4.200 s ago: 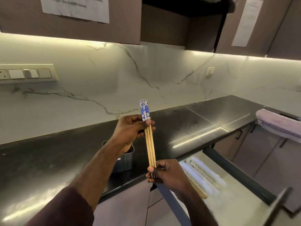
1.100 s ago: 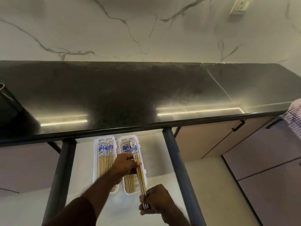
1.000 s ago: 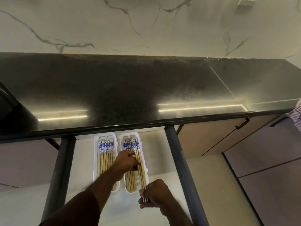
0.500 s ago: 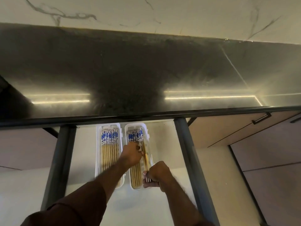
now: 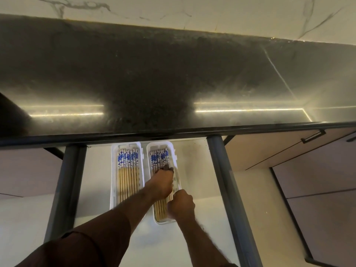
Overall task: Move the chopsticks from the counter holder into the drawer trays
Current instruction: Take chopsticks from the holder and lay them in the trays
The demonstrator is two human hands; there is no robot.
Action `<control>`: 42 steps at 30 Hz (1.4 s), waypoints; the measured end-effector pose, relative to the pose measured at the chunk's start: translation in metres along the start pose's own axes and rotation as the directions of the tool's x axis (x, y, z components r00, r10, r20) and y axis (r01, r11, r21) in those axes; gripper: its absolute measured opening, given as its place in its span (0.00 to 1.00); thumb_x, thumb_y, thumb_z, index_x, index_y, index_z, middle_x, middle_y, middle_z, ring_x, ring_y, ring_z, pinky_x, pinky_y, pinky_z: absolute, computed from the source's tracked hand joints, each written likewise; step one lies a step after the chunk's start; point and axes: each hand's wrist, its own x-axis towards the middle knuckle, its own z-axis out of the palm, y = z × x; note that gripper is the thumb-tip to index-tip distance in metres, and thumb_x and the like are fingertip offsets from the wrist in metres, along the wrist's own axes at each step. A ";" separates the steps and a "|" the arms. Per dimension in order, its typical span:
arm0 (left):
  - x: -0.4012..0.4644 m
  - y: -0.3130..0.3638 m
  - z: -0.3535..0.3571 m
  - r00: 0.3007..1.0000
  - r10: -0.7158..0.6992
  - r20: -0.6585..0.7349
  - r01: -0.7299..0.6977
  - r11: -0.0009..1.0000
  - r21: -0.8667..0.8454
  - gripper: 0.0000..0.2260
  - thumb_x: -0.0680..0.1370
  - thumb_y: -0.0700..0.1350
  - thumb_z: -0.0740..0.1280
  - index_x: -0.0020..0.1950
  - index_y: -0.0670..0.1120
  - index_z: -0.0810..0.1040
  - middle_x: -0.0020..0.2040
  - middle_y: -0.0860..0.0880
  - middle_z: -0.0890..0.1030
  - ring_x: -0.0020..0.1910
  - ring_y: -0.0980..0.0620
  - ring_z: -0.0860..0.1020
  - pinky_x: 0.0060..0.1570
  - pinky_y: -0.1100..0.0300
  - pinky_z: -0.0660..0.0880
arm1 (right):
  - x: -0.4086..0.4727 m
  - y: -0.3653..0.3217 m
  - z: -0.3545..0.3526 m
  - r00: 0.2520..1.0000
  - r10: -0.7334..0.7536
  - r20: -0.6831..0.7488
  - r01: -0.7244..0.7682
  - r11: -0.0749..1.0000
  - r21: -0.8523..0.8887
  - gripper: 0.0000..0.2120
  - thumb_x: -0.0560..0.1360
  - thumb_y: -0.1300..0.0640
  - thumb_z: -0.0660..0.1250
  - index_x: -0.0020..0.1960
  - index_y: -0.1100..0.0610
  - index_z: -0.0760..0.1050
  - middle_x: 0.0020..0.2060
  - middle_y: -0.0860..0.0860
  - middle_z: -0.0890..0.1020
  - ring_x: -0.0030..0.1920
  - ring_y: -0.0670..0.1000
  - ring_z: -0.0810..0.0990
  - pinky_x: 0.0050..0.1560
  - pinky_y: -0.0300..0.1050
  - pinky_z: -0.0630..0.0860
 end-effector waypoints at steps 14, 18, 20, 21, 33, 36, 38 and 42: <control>0.000 -0.005 0.006 0.998 0.058 -0.002 -0.053 0.921 0.385 0.12 0.79 0.41 0.62 0.62 0.41 0.75 0.59 0.41 0.77 0.61 0.44 0.73 0.61 0.51 0.73 | -0.010 -0.003 0.019 0.972 -0.188 -0.139 0.167 0.975 -0.149 0.14 0.82 0.52 0.57 0.62 0.56 0.73 0.58 0.51 0.81 0.58 0.52 0.80 0.57 0.42 0.74; 0.001 -0.005 0.011 0.997 0.080 0.006 -0.072 0.855 0.514 0.14 0.79 0.41 0.63 0.64 0.40 0.74 0.64 0.40 0.75 0.66 0.43 0.69 0.66 0.49 0.69 | -0.011 0.002 0.017 0.979 -0.180 -0.099 0.167 0.978 -0.122 0.15 0.81 0.49 0.58 0.65 0.55 0.72 0.61 0.51 0.80 0.60 0.51 0.79 0.60 0.41 0.73; 0.003 -0.006 0.013 0.993 0.112 -0.022 -0.082 0.837 0.541 0.17 0.79 0.43 0.64 0.67 0.41 0.72 0.68 0.40 0.72 0.69 0.42 0.66 0.69 0.46 0.66 | -0.014 0.003 0.016 0.980 -0.187 -0.075 0.175 0.975 -0.137 0.16 0.81 0.49 0.58 0.65 0.55 0.71 0.61 0.51 0.79 0.60 0.51 0.79 0.61 0.42 0.73; 0.004 -0.008 0.014 0.991 0.128 -0.038 -0.086 0.830 0.550 0.19 0.78 0.44 0.65 0.68 0.41 0.71 0.70 0.41 0.70 0.71 0.41 0.63 0.71 0.45 0.62 | -0.016 0.003 0.016 0.981 -0.181 -0.074 0.169 0.975 -0.142 0.17 0.81 0.48 0.58 0.65 0.55 0.71 0.61 0.51 0.79 0.61 0.51 0.78 0.61 0.42 0.72; 0.004 -0.007 0.016 0.980 0.189 -0.066 -0.114 0.800 0.589 0.24 0.80 0.50 0.60 0.75 0.43 0.63 0.77 0.41 0.59 0.77 0.40 0.51 0.74 0.42 0.41 | -0.025 0.016 0.007 0.994 -0.113 0.015 0.113 0.992 -0.056 0.21 0.81 0.45 0.57 0.68 0.56 0.68 0.65 0.52 0.76 0.64 0.50 0.75 0.63 0.38 0.68; 0.002 -0.010 0.016 0.977 0.202 -0.069 -0.124 0.801 0.585 0.25 0.81 0.51 0.59 0.75 0.44 0.62 0.77 0.42 0.59 0.78 0.41 0.51 0.73 0.43 0.39 | -0.030 0.014 0.004 0.986 -0.166 0.017 0.167 0.981 -0.102 0.22 0.81 0.46 0.57 0.70 0.58 0.67 0.67 0.53 0.74 0.67 0.52 0.73 0.67 0.42 0.66; -0.002 -0.011 0.014 0.973 0.218 -0.082 -0.132 0.807 0.575 0.24 0.81 0.50 0.60 0.75 0.44 0.63 0.77 0.42 0.60 0.78 0.41 0.51 0.73 0.44 0.38 | -0.035 0.011 -0.001 0.980 -0.198 -0.033 0.190 0.969 -0.158 0.20 0.82 0.48 0.58 0.68 0.58 0.68 0.65 0.54 0.75 0.65 0.53 0.74 0.67 0.44 0.68; -0.011 -0.013 0.009 0.963 0.242 -0.117 -0.141 0.825 0.548 0.24 0.80 0.48 0.62 0.75 0.44 0.62 0.77 0.43 0.60 0.78 0.43 0.52 0.71 0.47 0.36 | -0.042 0.008 -0.004 0.961 -0.262 -0.085 0.235 0.942 -0.241 0.16 0.81 0.51 0.60 0.64 0.58 0.72 0.61 0.55 0.79 0.60 0.54 0.78 0.62 0.45 0.74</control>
